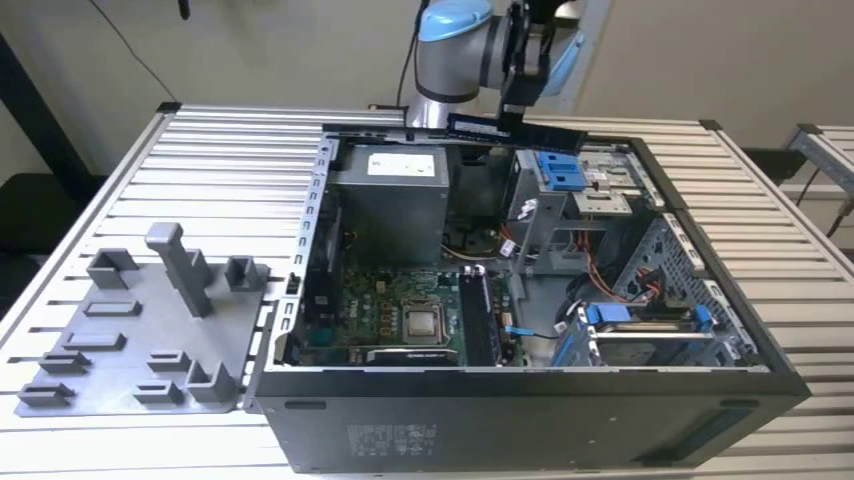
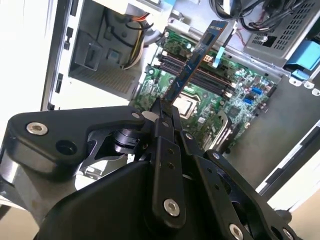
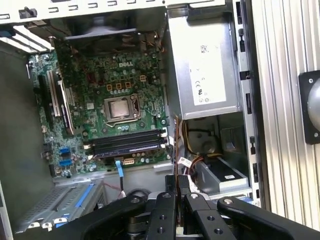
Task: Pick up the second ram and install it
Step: 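Insert the second ram into the second slot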
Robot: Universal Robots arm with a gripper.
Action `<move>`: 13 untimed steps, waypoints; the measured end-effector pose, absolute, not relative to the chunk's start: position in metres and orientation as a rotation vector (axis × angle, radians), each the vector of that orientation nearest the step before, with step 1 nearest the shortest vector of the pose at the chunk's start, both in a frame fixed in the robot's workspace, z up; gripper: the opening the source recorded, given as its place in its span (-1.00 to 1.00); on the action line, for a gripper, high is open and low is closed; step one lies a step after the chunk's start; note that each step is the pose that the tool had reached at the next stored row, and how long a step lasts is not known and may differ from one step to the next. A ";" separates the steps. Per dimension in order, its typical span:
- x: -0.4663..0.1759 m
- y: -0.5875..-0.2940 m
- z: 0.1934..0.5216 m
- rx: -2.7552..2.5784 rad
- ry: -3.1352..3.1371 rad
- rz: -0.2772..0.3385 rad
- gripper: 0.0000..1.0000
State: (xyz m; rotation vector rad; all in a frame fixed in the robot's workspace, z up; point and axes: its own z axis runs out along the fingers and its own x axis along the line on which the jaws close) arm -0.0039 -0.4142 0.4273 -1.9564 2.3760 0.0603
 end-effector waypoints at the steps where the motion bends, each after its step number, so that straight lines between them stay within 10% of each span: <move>1: -0.004 -0.414 0.427 -1.942 2.387 0.060 -0.74; 13: -0.004 -0.414 0.426 -1.759 2.522 0.052 -0.74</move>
